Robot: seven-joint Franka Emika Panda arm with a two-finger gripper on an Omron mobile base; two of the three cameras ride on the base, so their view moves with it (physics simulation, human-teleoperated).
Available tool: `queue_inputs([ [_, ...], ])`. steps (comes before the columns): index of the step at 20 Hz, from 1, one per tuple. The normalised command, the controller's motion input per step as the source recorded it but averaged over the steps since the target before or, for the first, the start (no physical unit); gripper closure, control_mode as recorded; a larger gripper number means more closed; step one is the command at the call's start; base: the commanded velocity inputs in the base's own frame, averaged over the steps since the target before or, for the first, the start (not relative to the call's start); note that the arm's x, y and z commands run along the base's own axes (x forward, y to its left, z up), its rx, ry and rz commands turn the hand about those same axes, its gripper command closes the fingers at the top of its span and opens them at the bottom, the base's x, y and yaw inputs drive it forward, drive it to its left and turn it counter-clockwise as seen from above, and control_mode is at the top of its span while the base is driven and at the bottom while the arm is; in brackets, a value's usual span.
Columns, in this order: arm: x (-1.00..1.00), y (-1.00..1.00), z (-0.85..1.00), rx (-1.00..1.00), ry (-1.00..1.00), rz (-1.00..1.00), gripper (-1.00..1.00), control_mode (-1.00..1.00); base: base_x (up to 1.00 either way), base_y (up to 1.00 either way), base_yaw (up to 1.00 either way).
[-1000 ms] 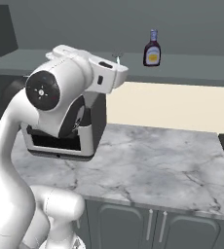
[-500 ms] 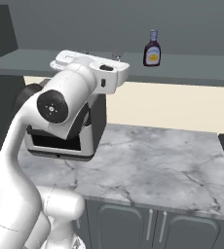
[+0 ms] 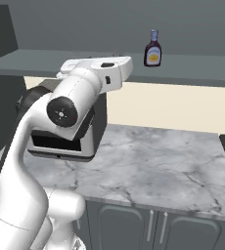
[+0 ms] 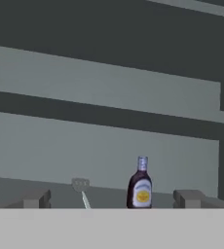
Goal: The dining table condiment station is running low on condiment bottle. Refill the condiment station by opening the cabinet and taking the condiment bottle from the cabinet and placing it on the dining table.
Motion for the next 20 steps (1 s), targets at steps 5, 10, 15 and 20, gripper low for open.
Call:
queue_inputs([
  [5,0.0,-0.26,-0.1,0.0,0.0,0.0,-1.0,-1.0,0.0,0.0,0.0],
  [10,0.27,-0.14,0.0,0.0,0.07,-0.01,-1.0,-1.0,0.0,0.0,0.0],
  [15,0.5,-0.24,0.0,0.02,0.1,0.0,-1.0,-1.0,0.0,0.0,0.0],
  [20,0.49,-0.09,0.0,0.0,0.03,0.0,-1.0,-1.0,0.0,0.0,0.0],
])
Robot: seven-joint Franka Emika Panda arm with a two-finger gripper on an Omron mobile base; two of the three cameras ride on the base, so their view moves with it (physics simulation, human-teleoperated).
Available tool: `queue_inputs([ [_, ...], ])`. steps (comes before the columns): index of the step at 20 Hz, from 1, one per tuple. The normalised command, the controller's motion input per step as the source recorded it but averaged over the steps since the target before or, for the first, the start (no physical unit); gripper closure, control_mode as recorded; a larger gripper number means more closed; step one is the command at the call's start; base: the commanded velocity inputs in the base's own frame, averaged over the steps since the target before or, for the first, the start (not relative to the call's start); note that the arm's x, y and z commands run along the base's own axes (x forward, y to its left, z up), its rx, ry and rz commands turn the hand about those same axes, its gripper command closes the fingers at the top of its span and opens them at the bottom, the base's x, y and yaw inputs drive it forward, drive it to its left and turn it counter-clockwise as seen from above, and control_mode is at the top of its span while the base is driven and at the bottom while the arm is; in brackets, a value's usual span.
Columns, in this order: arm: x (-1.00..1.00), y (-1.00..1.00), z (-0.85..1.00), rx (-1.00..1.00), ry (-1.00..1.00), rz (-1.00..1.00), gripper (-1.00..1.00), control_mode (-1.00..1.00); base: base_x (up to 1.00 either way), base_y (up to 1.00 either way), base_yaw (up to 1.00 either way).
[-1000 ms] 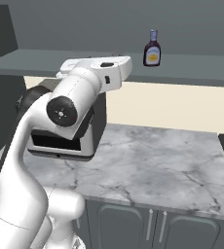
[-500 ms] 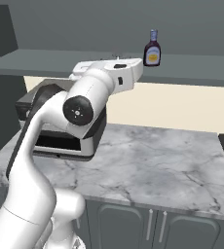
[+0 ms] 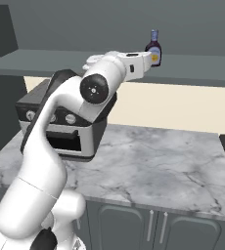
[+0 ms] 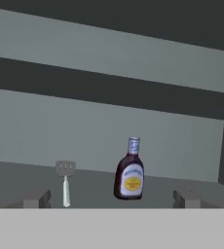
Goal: The dining table condiment station is running low on condiment bottle. Refill the condiment station by opening the cabinet and taking the condiment bottle from the cabinet and placing it on the dining table.
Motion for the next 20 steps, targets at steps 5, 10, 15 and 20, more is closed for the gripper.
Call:
queue_inputs([
  [5,0.43,-0.06,0.0,0.0,0.0,0.0,-1.0,-1.0,0.0,0.0,0.0],
  [10,0.49,-0.04,0.0,0.0,0.0,0.0,-1.0,-1.0,0.0,0.0,0.0],
  [15,0.44,-0.13,0.0,0.0,0.02,0.0,-1.0,-1.0,0.0,0.0,0.0],
  [20,0.43,-0.24,0.0,0.0,0.01,0.0,-1.0,-1.0,0.0,0.0,0.0],
])
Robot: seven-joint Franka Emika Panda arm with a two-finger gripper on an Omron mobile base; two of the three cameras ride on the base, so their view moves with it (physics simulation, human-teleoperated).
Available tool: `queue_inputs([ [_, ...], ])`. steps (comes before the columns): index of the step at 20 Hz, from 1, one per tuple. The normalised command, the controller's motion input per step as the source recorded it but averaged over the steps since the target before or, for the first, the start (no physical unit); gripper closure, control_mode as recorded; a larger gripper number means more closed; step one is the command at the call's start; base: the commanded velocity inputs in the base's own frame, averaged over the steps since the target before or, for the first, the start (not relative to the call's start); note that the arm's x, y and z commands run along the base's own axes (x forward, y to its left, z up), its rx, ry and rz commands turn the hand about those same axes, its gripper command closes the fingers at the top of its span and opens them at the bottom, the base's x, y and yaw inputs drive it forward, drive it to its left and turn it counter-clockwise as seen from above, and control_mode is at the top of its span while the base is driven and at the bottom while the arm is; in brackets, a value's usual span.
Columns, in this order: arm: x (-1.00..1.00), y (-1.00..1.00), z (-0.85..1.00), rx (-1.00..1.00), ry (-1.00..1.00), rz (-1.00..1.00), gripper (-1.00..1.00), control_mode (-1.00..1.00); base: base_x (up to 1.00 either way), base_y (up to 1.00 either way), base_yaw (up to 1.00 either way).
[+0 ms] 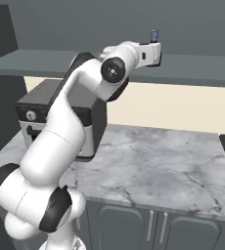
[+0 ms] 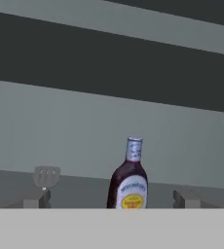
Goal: The dining table condiment station is running low on condiment bottle. Refill the condiment station by opening the cabinet and taking the condiment bottle from the cabinet and placing it on the dining table.
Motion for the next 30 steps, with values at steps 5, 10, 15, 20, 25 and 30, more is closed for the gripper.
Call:
queue_inputs([
  [5,0.52,-0.12,0.0,0.0,0.1,0.0,-1.0,-1.0,0.0,0.0,0.0],
  [10,0.48,-0.2,0.0,0.01,0.09,0.0,-1.0,-1.0,0.0,0.0,0.0],
  [15,0.32,-0.28,0.02,0.01,0.0,0.0,-1.0,-1.0,0.0,0.0,0.0],
  [20,0.24,-0.25,0.01,0.01,0.0,0.0,-1.0,-1.0,0.0,0.0,0.0],
  [25,0.15,0.0,0.0,0.0,0.0,0.0,-1.0,-1.0,0.0,0.0,0.0],
  [30,0.14,0.03,0.02,0.0,-0.04,-0.01,-1.0,-1.0,0.0,0.0,0.0],
])
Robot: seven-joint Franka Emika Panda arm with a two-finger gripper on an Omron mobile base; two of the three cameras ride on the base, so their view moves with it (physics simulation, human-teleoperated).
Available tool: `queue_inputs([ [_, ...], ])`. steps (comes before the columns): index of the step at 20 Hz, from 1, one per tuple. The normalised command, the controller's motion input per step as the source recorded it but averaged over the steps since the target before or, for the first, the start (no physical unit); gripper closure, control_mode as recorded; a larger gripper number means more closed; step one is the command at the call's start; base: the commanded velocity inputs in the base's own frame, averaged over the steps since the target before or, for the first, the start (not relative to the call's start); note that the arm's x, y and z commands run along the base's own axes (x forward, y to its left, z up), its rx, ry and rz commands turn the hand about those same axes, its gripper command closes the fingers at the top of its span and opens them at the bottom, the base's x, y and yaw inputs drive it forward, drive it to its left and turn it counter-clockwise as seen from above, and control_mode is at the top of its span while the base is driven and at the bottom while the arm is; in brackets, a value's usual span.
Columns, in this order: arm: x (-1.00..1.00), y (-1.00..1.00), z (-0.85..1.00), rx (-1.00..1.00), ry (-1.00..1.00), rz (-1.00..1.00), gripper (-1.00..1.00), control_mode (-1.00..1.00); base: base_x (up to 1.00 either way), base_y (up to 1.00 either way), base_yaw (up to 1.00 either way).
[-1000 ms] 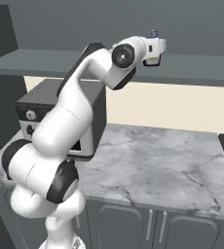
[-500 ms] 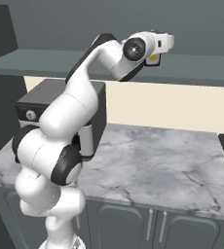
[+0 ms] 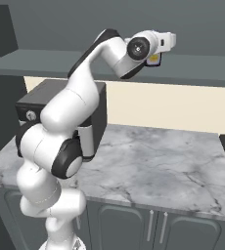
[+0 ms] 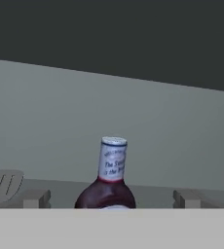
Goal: The dining table condiment station is running low on condiment bottle. Refill the condiment station by opening the cabinet and taking the condiment bottle from the cabinet and placing it on the dining table.
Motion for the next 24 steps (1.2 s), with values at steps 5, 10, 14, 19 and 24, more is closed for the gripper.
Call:
queue_inputs([
  [5,0.08,-0.01,0.09,0.0,0.0,0.03,-1.0,-1.0,0.0,0.0,0.0],
  [10,0.09,0.0,0.04,0.0,0.0,0.0,-1.0,-1.0,0.0,0.0,0.0],
  [14,0.02,0.0,0.0,0.0,0.0,0.02,-1.0,-1.0,0.0,0.0,0.0],
  [19,0.18,0.0,0.0,0.0,0.0,0.03,-1.0,-1.0,0.0,0.0,0.0],
  [24,0.26,0.0,0.0,0.0,0.0,0.03,-1.0,-1.0,0.0,0.0,0.0],
])
